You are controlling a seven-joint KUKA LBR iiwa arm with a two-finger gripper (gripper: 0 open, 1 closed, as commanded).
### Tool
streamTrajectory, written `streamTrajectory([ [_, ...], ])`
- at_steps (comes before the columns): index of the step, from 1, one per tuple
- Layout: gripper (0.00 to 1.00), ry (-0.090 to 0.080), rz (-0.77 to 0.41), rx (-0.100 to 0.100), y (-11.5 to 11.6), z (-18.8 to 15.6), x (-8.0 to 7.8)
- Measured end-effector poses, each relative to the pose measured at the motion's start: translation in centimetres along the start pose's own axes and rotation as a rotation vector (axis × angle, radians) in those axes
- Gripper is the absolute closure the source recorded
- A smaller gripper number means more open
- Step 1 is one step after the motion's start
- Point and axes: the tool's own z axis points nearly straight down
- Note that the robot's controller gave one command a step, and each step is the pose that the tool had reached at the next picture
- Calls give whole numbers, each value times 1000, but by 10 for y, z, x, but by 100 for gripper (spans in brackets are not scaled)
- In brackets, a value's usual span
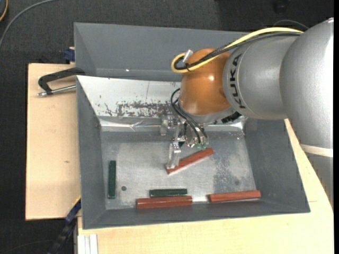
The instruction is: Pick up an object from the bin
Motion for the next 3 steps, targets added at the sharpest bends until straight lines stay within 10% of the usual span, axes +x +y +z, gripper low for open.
streamTrajectory([
  [1, 0, -4, -129, 1, -75, 16, 77],
  [2, 0, -18, -125, 4, -165, 13, 14],
  [3, 0, -7, -666, 1, -208, 10, 88],
])
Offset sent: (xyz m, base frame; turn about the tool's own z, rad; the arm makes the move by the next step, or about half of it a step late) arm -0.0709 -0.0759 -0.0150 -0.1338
